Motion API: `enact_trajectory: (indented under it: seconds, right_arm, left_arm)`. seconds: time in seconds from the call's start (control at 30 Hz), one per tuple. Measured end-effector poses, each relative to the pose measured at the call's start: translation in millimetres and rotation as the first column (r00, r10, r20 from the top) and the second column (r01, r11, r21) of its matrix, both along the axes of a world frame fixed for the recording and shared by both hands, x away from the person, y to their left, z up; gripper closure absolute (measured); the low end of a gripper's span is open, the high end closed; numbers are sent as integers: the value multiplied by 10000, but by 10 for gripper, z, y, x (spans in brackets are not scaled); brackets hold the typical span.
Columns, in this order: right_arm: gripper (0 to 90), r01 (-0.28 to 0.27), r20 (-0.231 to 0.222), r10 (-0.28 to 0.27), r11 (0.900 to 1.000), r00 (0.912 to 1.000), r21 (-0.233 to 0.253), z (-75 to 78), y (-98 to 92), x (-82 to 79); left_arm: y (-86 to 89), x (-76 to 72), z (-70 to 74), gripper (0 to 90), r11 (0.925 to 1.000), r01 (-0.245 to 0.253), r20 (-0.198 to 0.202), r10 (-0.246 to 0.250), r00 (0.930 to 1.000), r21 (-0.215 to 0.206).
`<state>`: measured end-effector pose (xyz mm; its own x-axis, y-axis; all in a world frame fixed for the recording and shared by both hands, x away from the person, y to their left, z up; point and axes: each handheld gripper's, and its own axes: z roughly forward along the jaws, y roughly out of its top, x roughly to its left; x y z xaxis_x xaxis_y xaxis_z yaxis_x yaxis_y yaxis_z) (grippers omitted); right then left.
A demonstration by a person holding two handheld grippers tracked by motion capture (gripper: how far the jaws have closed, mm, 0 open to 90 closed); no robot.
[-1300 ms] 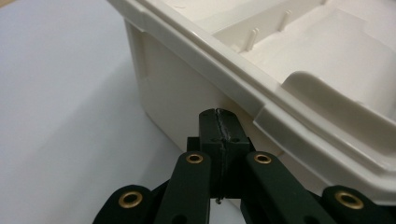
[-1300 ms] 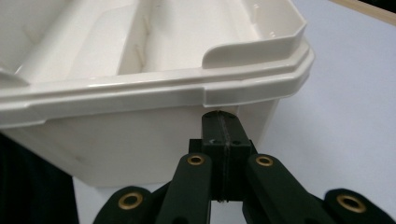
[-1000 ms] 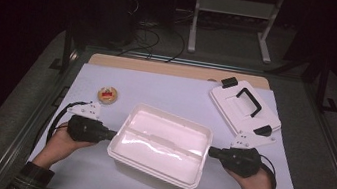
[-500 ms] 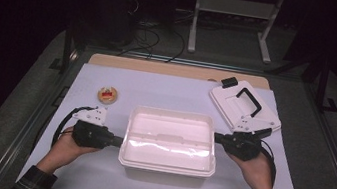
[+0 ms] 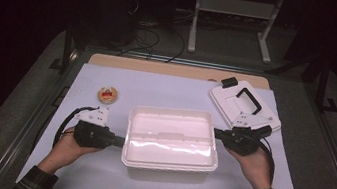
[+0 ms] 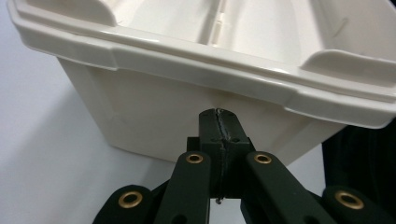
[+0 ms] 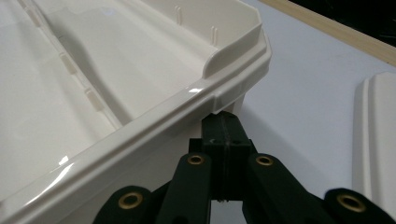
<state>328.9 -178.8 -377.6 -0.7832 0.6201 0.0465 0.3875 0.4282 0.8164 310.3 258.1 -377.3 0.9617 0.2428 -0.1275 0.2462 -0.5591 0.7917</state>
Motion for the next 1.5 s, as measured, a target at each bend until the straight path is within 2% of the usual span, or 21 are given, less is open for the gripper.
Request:
enact_trajectory:
  seconds: [0.1, 0.13, 0.2, 0.3, 0.33, 0.37, 0.4, 0.53, 0.67, 0.77, 0.83, 0.93, 1.0, 1.1, 1.23, 1.5]
  right_arm:
    - [893, 111, 60, -111, 9999, 9999, -33, -1, -33, -31]
    - [858, 204, 95, -204, 9998, 9997, -31, -1, -57, -42]
    - [819, 360, 97, -360, 9993, 9993, -20, -2, -113, -64]
    - [704, 698, 155, -699, 9975, 9974, 78, -26, -211, -141]
    - [704, 698, 155, -699, 9975, 9974, 78, -26, -211, -141]
    - [602, 918, 60, -918, 9958, 9958, 19, -78, -274, -199]
    - [554, 1033, 15, -1033, 9946, 9946, -81, -113, -303, -232]
    - [387, 1503, -256, -1525, 9860, 9880, -727, -313, -374, -325]
    - [312, 1810, -567, -1896, 9748, 9802, -1301, -535, -441, -383]
    - [246, 1840, -1055, -1999, 9723, 9741, -1440, -678, -486, -412]
    - [203, 1831, -1166, -2021, 9708, 9724, -1552, -752, -502, -431]
    - [181, 1795, -801, -1908, 9751, 9784, -1302, -797, -514, -473]
    - [170, 1737, -815, -1854, 9759, 9793, -1323, -799, -511, -473]
    - [169, 1744, -807, -1860, 9757, 9792, -1329, -800, -509, -473]
    - [168, 1736, -799, -1852, 9756, 9794, -1342, -801, -511, -474]
    - [168, 1739, -799, -1854, 9758, 9794, -1324, -803, -513, -473]
  left_arm:
    - [40, -9, 2, 897, 9996, -168, 63, 166, 9998, 248]
    - [58, -3, 2, 888, 9993, -261, 45, 259, 9997, 249]
    - [93, 5, 9, 832, 9984, -419, 99, 416, 9991, 370]
    - [126, 13, 21, 698, 9974, -589, 82, 586, 9982, 425]
    - [145, 18, 29, 698, 9964, -720, 138, 715, 9973, 454]
    - [162, 26, 37, 617, 9956, -798, 120, 793, 9968, 497]
    - [176, 34, 44, 580, 9951, -834, 28, 834, 9965, 530]
    - [208, 47, 105, 468, 9875, -1274, 346, 1247, 9916, 931]
    - [212, 56, 238, 411, 9844, -1415, 363, 1384, 9897, 1043]
    - [217, 78, 344, 388, 9843, -1477, 349, 1449, 9888, 963]
    - [204, 96, 409, 377, 9853, -1418, 406, 1385, 9895, 957]
    - [175, 115, 472, 360, 9856, -1359, 459, 1318, 9902, 1005]
    - [101, 142, 551, 346, 9856, -1231, 514, 1178, 9917, 1156]
    - [39, 165, 592, 332, 9863, -1071, 485, 1017, 9936, 1252]
    - [-140, 195, 675, 287, 9858, -772, 586, 691, 9959, 1494]
    - [-391, 241, 782, 285, 9856, -221, 543, 131, 9984, 1675]
